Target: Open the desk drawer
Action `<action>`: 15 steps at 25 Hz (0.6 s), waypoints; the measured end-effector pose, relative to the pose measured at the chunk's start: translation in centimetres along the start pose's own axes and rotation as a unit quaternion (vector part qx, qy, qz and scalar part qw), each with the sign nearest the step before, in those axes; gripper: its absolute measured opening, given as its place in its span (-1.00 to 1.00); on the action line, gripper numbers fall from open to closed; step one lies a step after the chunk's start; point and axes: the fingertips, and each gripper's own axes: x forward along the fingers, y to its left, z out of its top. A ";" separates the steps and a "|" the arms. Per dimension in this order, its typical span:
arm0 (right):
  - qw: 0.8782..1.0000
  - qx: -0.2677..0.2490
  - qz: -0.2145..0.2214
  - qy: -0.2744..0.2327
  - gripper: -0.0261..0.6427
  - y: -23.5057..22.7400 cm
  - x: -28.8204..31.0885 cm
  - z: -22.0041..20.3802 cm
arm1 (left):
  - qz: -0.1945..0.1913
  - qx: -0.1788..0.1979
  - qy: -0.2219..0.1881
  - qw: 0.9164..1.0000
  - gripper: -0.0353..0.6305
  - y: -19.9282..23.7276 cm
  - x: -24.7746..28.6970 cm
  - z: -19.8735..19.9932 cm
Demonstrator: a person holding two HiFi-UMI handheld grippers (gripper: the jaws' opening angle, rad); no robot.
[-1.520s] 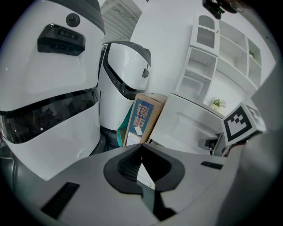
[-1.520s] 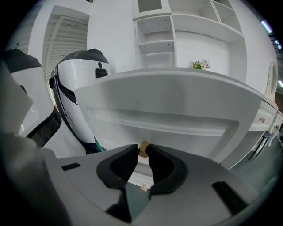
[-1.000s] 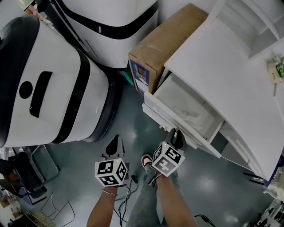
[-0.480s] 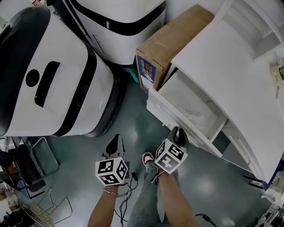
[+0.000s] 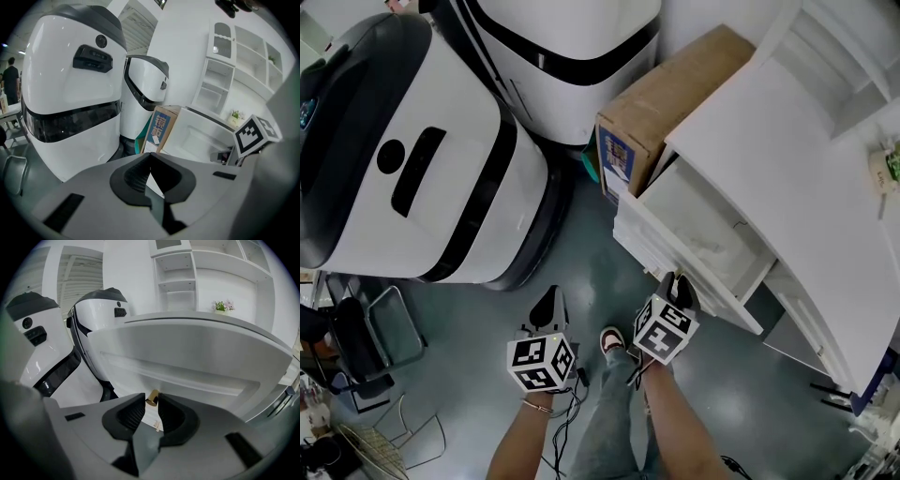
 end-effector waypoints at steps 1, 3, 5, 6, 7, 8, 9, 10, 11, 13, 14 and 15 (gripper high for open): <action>1.000 -0.001 0.002 0.002 -0.65 0.0 -0.2 0.0 | 0.002 -0.002 -0.001 1.000 -0.84 0.0 -0.3 0.1; 1.000 -0.010 0.012 0.004 -0.68 0.2 -1.0 0.1 | 0.007 -0.004 -0.005 1.000 -0.84 0.0 -1.0 0.5; 0.999 -0.026 0.030 0.004 -0.68 0.5 -2.2 0.4 | 0.013 -0.003 -0.010 1.000 -0.84 0.0 -1.9 1.1; 0.999 -0.036 0.040 0.002 -0.68 0.6 -3.0 0.7 | 0.016 -0.002 -0.013 1.000 -0.84 -0.1 -2.3 1.4; 0.998 -0.046 0.051 -0.003 -0.68 0.7 -3.9 1.1 | 0.019 0.000 -0.016 1.000 -0.84 -0.3 -2.9 1.8; 0.997 -0.055 0.061 -0.008 -0.68 0.7 -4.8 1.7 | 0.022 0.002 -0.020 1.000 -0.84 -0.4 -3.4 2.2; 0.995 -0.063 0.072 -0.014 -0.68 0.7 -5.8 2.3 | 0.025 0.003 -0.023 0.999 -0.84 -0.6 -4.0 2.7; 0.994 -0.069 0.084 -0.018 -0.68 0.6 -6.8 3.0 | 0.027 0.003 -0.026 0.999 -0.84 -0.9 -4.6 3.2; 0.992 -0.075 0.096 -0.021 -0.68 0.5 -7.8 3.7 | 0.029 0.003 -0.030 0.999 -0.84 -1.3 -5.2 3.7; 0.988 -0.090 0.123 -0.028 -0.67 0.0 -9.9 5.3 | 0.025 0.003 -0.039 0.999 -0.84 -2.4 -6.4 5.0; 0.985 -0.098 0.137 -0.034 -0.67 -0.3 -11.0 6.3 | 0.019 0.006 -0.044 0.999 -0.84 -3.2 -6.9 5.7; 0.982 -0.105 0.150 -0.041 -0.67 -0.5 -12.1 7.3 | 0.012 0.014 -0.050 0.999 -0.84 -4.1 -7.5 6.5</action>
